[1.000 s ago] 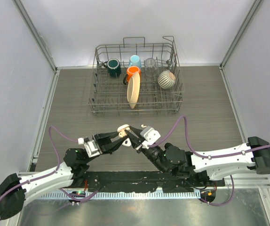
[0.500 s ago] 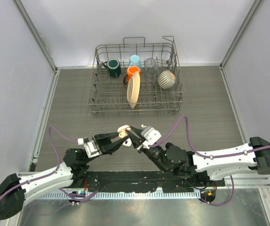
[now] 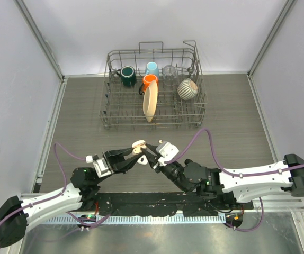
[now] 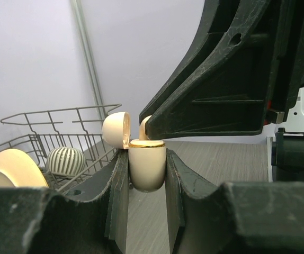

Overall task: Insert the wireless bluetooth earbuds into the charging case
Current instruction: Place the earbud in the charging case.

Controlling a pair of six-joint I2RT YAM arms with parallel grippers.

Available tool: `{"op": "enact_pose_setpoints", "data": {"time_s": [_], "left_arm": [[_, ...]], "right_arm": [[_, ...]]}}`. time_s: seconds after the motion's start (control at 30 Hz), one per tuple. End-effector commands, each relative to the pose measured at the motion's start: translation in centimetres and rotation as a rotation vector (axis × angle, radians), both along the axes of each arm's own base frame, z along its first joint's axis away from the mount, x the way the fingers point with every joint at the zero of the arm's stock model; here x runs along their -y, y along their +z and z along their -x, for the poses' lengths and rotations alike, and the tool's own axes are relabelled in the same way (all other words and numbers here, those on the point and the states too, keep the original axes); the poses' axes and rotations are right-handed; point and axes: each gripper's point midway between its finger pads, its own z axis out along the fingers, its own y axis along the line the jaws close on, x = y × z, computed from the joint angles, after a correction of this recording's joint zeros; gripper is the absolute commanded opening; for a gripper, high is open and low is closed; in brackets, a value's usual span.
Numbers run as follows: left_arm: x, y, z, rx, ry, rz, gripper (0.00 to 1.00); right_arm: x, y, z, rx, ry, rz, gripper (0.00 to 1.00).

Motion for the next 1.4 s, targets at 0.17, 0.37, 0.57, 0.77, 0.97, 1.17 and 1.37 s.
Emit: {"op": "enact_pose_setpoints", "data": {"time_s": [0.17,0.37,0.57,0.77,0.97,1.17,1.37], "left_arm": [[-1.7,1.9,-0.1,0.054,0.058,0.098,0.0],[-1.7,0.7,-0.3,0.043,0.069,0.07,0.0],[-1.8,0.7,-0.1,0.052,0.069,0.069,0.0],[-1.9,0.9,0.2,0.059,0.061,0.075,0.0],[-2.0,1.0,0.2,0.059,0.062,0.079,0.0],[-2.2,1.3,0.3,0.066,0.064,0.087,0.0],[-2.3,1.1,0.2,0.066,0.073,0.079,0.0]], "right_arm": [[1.9,4.7,0.3,-0.093,-0.001,-0.227,0.75],[7.4,9.0,-1.7,-0.254,-0.128,-0.54,0.9],[6.9,7.1,-3.8,-0.473,-0.08,-0.464,0.9],[3.4,5.3,-2.0,-0.584,0.079,-0.359,0.79],[0.9,3.3,-0.6,-0.636,0.168,-0.262,0.59],[0.9,3.3,-0.8,-0.627,0.157,-0.262,0.56],[0.8,4.2,-0.1,-0.614,0.217,-0.281,0.55]]}}
